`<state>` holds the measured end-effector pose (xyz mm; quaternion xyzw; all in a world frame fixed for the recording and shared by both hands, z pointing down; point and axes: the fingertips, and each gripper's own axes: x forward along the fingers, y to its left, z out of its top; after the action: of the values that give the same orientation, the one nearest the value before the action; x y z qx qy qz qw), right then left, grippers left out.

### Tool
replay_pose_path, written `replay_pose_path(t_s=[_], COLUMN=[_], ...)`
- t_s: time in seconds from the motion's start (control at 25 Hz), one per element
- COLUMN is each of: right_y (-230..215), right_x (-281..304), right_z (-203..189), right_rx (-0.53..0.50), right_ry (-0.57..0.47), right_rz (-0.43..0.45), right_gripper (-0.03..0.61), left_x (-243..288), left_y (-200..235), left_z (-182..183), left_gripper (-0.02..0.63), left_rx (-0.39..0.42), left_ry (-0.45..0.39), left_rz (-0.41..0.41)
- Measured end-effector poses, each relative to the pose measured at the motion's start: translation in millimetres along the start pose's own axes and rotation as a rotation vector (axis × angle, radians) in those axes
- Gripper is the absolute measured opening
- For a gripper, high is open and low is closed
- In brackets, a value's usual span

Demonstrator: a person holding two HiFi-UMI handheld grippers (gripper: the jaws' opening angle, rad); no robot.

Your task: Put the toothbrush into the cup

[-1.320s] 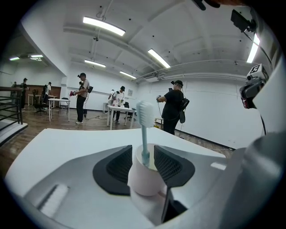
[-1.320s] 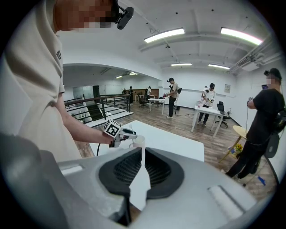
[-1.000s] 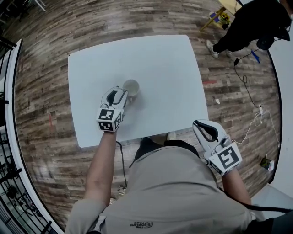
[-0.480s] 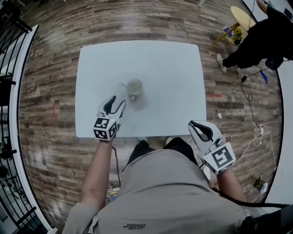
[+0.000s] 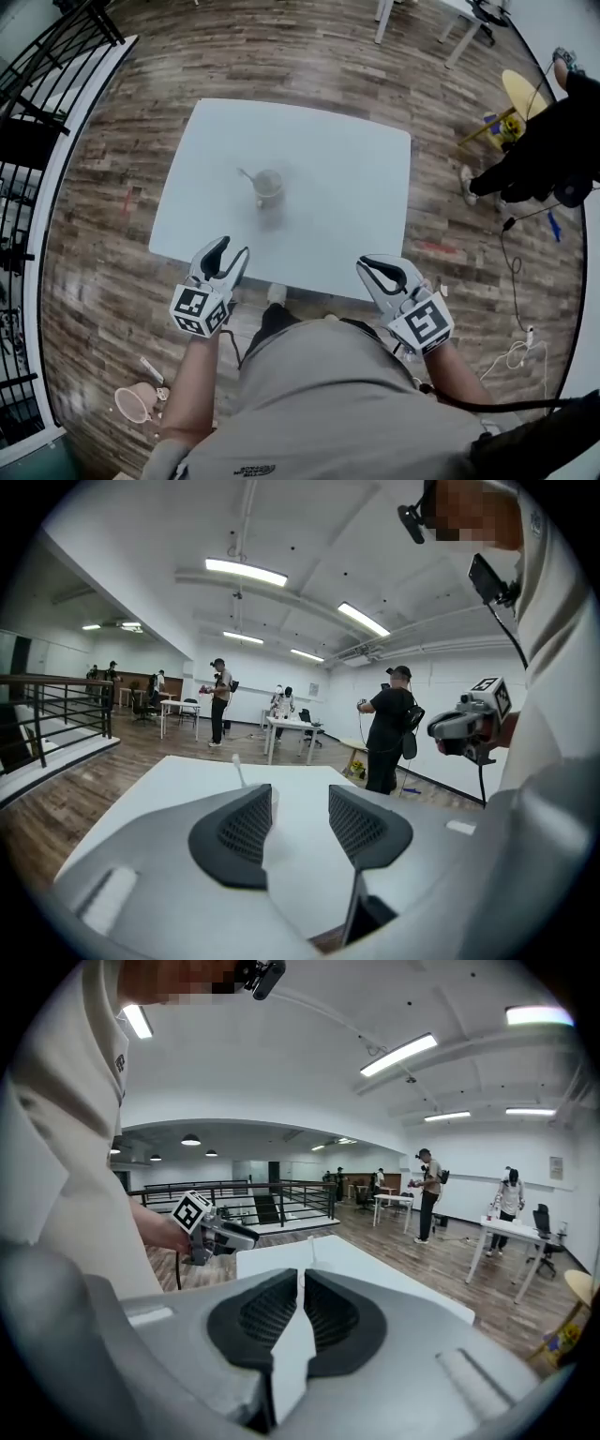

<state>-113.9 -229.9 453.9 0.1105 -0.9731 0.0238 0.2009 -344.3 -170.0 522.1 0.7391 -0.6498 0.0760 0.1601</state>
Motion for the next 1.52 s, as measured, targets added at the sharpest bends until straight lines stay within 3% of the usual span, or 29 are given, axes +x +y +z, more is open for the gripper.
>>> replay_pose_path(t_s=[0.28,0.52,0.76,0.96,1.28,1.52], right_y=[16,51,72,115,221,294], right_x=[-38,-56,-74,-95,-138,-186], right_z=[-16,-41,-37,-30,-29,-42], right_rx=[-0.051,-0.109,-0.133,-0.159,-0.188,-0.192], right_ry=[-0.045,-0.014,-0.037,-0.055,-0.072,-0.083], right_rz=[0.180,0.312,0.330,0.343,0.358,0.347], right_gripper=[0.023,0.023,0.023,0.023,0.023,0.023], left_x=[-73,-125,-153,-203,-313,-374], left_y=[-111,-189,-238,-272,-318,-362], left_z=[22,24,40,52,14,-16], left_gripper=[0.190,0.175,0.164,0.143,0.094,0.026], left_rx=[0.010,0.007,0.023,0.071,0.050,0.067], left_ry=[-0.086,-0.066,-0.109,-0.175,-0.216,-0.229], left_rz=[0.123,0.154,0.130,0.123,0.111,0.056])
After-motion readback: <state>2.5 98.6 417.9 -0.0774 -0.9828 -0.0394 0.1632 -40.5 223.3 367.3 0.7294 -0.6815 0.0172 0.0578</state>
